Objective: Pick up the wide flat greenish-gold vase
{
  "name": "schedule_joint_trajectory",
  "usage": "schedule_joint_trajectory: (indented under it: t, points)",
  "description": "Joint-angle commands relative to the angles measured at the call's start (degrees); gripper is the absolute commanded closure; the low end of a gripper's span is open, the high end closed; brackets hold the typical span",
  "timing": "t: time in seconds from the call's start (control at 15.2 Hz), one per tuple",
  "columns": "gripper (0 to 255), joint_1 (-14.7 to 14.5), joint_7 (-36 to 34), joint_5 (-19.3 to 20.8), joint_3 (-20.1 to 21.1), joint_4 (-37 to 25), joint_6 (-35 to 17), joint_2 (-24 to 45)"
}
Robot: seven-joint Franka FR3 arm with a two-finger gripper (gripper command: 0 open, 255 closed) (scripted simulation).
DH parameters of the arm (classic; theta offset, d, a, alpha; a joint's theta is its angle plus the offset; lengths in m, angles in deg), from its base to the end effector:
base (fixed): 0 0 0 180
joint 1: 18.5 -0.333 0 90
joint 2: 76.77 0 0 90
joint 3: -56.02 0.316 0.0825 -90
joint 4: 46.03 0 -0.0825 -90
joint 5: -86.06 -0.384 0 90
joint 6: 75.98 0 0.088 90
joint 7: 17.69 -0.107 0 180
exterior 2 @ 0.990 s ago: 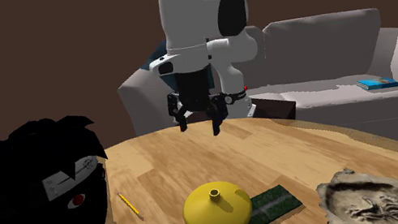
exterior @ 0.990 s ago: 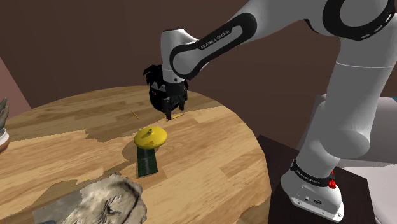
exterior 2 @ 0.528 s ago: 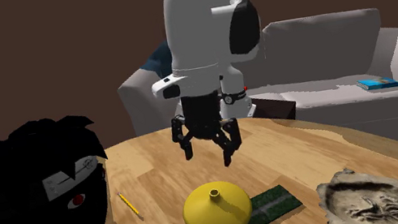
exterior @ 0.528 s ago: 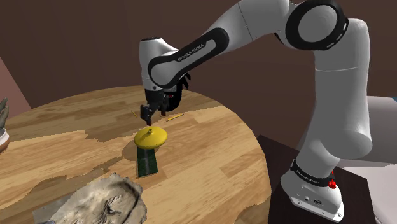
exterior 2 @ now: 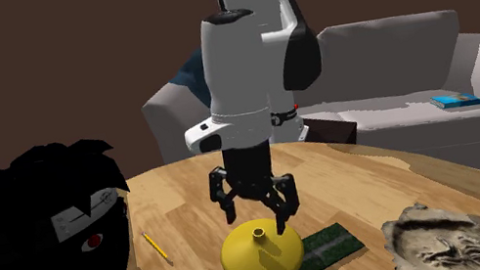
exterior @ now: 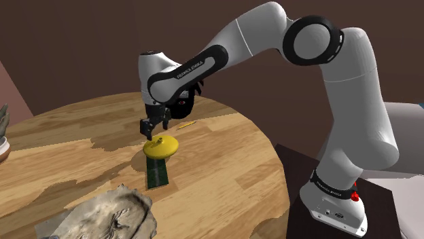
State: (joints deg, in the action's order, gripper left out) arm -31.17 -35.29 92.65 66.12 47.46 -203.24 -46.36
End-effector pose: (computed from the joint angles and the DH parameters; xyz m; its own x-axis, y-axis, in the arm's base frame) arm 0.6435 0.2494 0.3210 0.9894 0.1289 0.0669 0.1301 -0.9914 -0.0138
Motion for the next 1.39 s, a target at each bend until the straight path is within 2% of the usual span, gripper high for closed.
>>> schedule_joint_trajectory:
  t: [0.0, 0.2, 0.26, 0.86, 1.32]
  points:
    - [0, -0.12, -0.18, 0.19, -0.09, 0.39, -1.17, 0.76]
    - [0, -0.17, -0.27, 0.33, -0.18, 0.69, -2.08, 1.37]
    - [255, -0.13, -0.22, 0.32, -0.18, 0.70, -2.05, 1.33]
    - [255, -0.17, -0.27, 0.33, -0.18, 0.69, -2.08, 1.38]
    - [255, 0.03, 0.12, -0.27, 0.19, -0.90, 2.06, -1.21]
